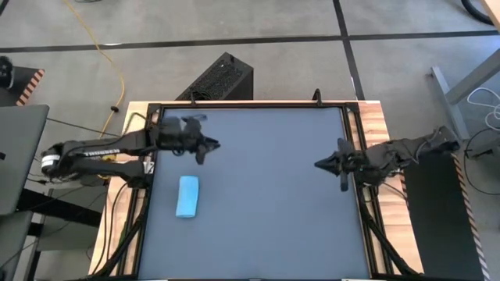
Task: Roll towel into tight, uniform cylinder
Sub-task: Return to Home Position
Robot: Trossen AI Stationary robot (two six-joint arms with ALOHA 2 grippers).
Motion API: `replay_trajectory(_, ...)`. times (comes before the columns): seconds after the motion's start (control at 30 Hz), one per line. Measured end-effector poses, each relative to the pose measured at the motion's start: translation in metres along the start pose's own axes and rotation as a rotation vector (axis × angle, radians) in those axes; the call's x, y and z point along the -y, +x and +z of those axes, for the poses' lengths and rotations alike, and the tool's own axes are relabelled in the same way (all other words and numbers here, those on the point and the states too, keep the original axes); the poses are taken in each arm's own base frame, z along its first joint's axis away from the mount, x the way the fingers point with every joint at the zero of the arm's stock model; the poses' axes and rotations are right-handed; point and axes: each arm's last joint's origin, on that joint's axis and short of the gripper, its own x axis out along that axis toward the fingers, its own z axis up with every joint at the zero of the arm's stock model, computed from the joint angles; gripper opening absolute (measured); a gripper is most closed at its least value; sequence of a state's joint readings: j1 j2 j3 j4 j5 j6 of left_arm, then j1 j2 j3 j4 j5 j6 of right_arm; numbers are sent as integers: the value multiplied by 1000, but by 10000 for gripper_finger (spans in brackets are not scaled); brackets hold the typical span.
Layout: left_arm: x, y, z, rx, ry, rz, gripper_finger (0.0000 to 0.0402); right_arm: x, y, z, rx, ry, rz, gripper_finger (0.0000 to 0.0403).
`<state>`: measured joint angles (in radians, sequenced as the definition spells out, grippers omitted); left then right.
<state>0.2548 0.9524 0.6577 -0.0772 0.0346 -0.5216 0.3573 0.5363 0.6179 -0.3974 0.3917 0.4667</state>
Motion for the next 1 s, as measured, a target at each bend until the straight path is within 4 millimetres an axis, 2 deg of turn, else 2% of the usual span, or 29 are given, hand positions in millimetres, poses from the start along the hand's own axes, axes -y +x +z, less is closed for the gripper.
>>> replay_trajectory(0.2, -11, -40, 21, 125, 84, -65, 12, 40, -2, -39, 203, 128, 16, 13)
replay_trajectory(0.27, -12, -53, 22, 185, 104, -59, 8, 49, 2, -51, 246, 169, 44, 13)
replay_trajectory(0.37, -18, -63, 12, 266, 112, -33, 6, 62, 9, -67, 249, 230, 31, 13)
replay_trajectory(0.47, -28, -64, -4, 335, 80, -30, 1, 71, 13, -77, 226, 252, -4, 14)
replay_trajectory(0.77, -61, -43, -69, 476, -109, -181, 0, 83, 12, -74, 284, 115, -173, 16)
replay_trajectory(0.9, -61, -42, -80, 472, -159, -234, 0, 88, 11, -72, 299, 123, -212, 17)
replay_trajectory(1.0, -56, -41, -83, 450, -116, -258, 0, 90, 11, -71, 301, 123, -223, 17)
